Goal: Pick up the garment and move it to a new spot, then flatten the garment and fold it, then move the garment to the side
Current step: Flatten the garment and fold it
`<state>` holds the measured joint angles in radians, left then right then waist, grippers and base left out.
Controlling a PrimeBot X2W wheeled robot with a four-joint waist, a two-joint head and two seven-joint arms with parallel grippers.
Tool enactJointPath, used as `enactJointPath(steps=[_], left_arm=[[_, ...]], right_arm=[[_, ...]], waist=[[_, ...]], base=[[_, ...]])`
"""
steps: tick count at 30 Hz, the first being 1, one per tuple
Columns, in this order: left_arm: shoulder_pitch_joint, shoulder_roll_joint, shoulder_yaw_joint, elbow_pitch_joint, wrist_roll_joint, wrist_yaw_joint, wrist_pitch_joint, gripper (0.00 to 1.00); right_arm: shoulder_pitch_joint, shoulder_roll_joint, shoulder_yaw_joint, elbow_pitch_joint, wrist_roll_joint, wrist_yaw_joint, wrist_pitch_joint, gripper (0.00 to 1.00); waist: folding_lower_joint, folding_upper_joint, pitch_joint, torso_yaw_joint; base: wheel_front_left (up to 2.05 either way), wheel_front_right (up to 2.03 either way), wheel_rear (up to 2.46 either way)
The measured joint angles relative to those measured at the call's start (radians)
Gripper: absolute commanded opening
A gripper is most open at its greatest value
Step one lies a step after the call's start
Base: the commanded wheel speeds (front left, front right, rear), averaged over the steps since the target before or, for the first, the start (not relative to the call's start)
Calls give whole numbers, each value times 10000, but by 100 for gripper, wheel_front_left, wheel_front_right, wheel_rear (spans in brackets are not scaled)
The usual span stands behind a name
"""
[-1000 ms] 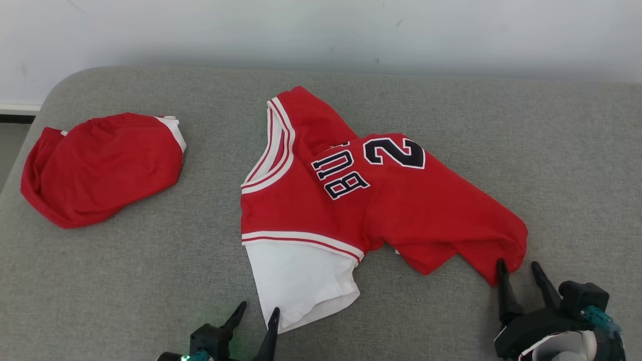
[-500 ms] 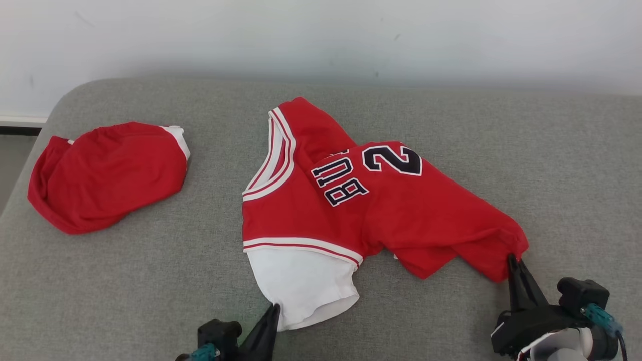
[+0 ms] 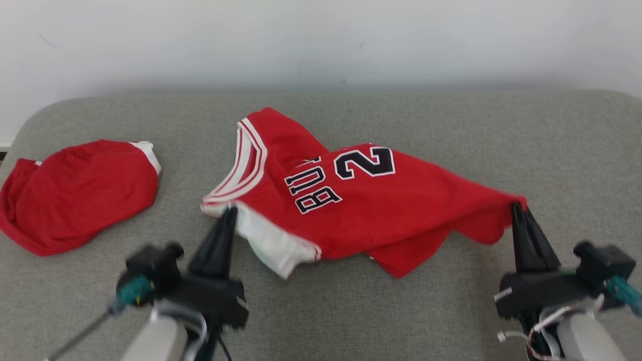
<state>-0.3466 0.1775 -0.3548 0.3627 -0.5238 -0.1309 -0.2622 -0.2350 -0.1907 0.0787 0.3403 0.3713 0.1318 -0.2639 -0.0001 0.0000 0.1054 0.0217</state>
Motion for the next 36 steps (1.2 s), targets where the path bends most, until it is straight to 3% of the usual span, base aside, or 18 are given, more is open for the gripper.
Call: enactJointPath(steps=[7,11,14,24,28,36], left_arm=[[-3443,1147,-479,-464,-1020,0,1028,0],[-5981,1452,-111,-151,-2002,0,1824,0],[-7961,1687,90,385,-2157,0,2301,0],[-14133,1616,347,2890,-1697,159,2648,0],[-15917,1592,173,4017,-1313,180,2683,0],[-18644,1022,-73,5745,-874,341,2351,0]], right_arm=[[-2546,-646,765,136,201,0,40,0],[-4735,-988,913,251,558,0,385,0],[-6433,-1220,1009,412,740,0,779,0],[-12011,-1662,1218,1569,1164,0,1810,0],[-13871,-1678,1584,2219,1011,0,1975,0],[-16517,-1933,1801,3958,516,0,2196,0]], waist=[[1,0,647,-163],[2,1,1336,-241],[2,1,1973,-317],[5,2,4201,-678],[5,3,4894,-903],[3,2,5801,-1254]], base=[[0,0,0],[0,0,0],[0,0,0],[0,0,0],[0,0,0],[0,0,0]])
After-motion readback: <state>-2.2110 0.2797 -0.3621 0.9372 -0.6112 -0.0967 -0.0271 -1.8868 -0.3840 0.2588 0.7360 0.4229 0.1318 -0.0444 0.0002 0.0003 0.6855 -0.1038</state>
